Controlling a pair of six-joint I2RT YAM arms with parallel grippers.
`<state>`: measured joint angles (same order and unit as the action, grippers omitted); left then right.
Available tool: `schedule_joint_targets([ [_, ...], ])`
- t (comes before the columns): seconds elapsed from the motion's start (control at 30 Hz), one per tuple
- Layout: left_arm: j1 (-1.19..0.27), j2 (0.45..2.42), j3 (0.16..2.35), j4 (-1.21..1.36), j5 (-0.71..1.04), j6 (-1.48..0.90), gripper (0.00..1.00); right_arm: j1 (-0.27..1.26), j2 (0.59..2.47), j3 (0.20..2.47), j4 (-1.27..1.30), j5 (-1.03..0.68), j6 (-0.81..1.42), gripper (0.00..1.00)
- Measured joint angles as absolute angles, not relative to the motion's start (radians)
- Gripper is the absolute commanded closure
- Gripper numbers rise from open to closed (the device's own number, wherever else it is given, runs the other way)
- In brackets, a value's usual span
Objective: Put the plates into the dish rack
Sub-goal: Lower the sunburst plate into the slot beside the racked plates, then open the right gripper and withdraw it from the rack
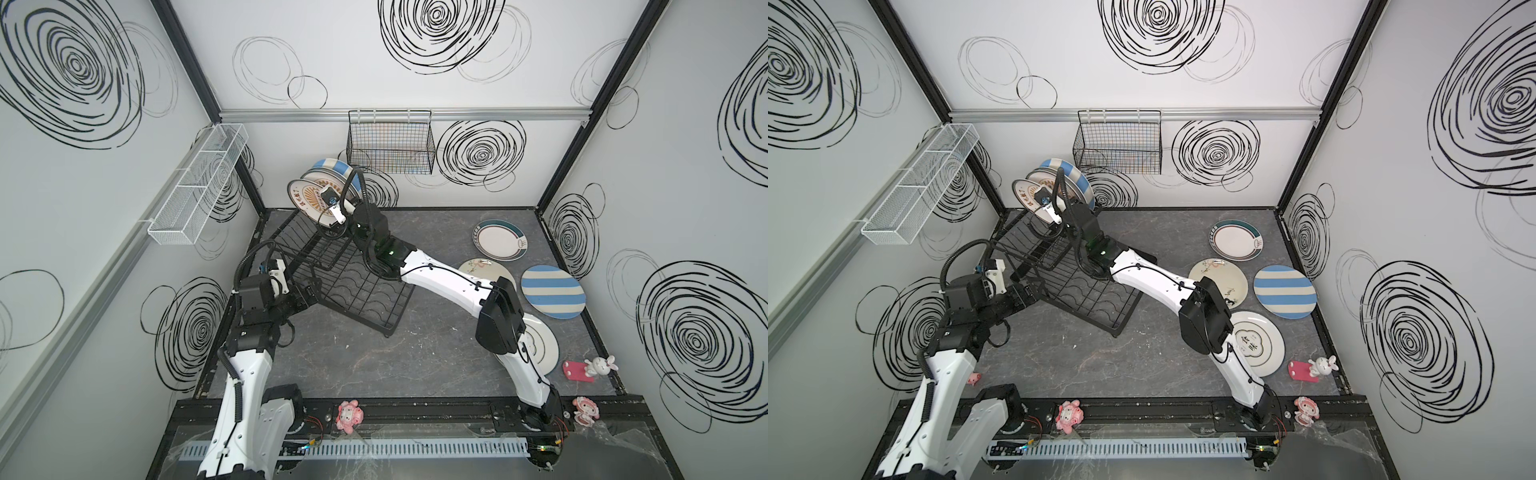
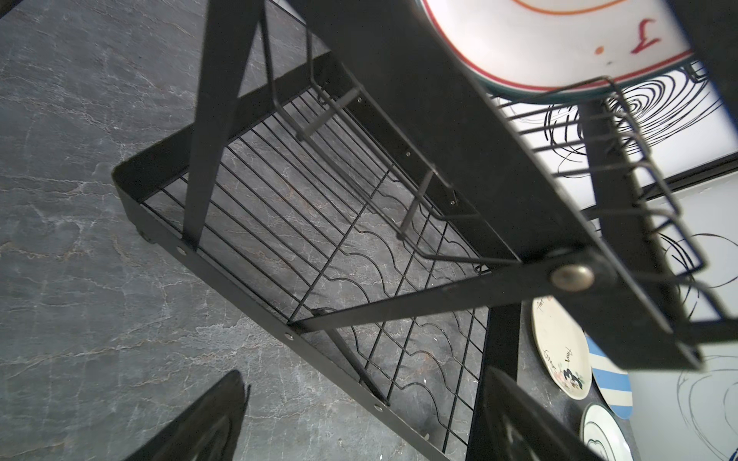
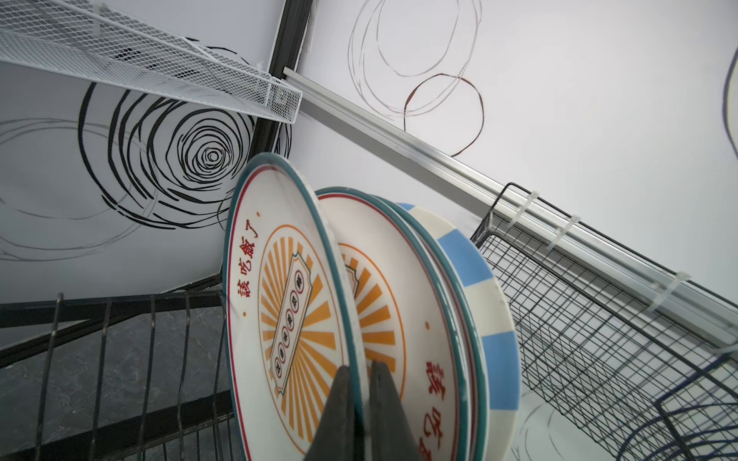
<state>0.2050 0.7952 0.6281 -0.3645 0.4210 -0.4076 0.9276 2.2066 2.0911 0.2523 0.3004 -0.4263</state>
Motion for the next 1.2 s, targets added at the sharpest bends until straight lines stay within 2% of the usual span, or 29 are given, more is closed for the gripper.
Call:
schedule_joint_targets([
  [0.07,0.205,0.795,0.628,-0.364,0.422,-0.408,0.04,0.927,2.208,2.098,0.24,0.299,-0.423,0.83],
  [0.17,0.205,0.795,0.628,-0.364,0.422,-0.407,0.04,0.926,2.208,2.111,0.236,0.307,-0.424,0.79],
  [0.23,0.205,0.794,0.628,-0.364,0.422,-0.408,0.04,0.922,2.208,2.13,0.233,0.314,-0.421,0.7],
  [0.5,0.206,0.791,0.628,-0.364,0.422,-0.407,0.04,0.922,2.208,2.164,0.227,0.326,-0.425,0.54],
  [0.8,0.207,0.784,0.628,-0.364,0.422,-0.407,0.04,0.934,2.177,2.14,0.179,0.332,-0.425,0.49],
  [1.03,0.209,0.774,0.628,-0.364,0.419,-0.407,0.04,0.941,2.039,2.02,0.177,0.34,-0.401,0.46],
  [1.1,0.208,0.766,0.628,-0.367,0.401,-0.408,0.04,0.942,1.985,1.971,0.173,0.343,-0.382,0.41],
  [1.2,0.2,0.741,0.632,-0.389,0.35,-0.409,0.04,0.944,1.876,1.863,0.149,0.341,-0.347,0.38],
])
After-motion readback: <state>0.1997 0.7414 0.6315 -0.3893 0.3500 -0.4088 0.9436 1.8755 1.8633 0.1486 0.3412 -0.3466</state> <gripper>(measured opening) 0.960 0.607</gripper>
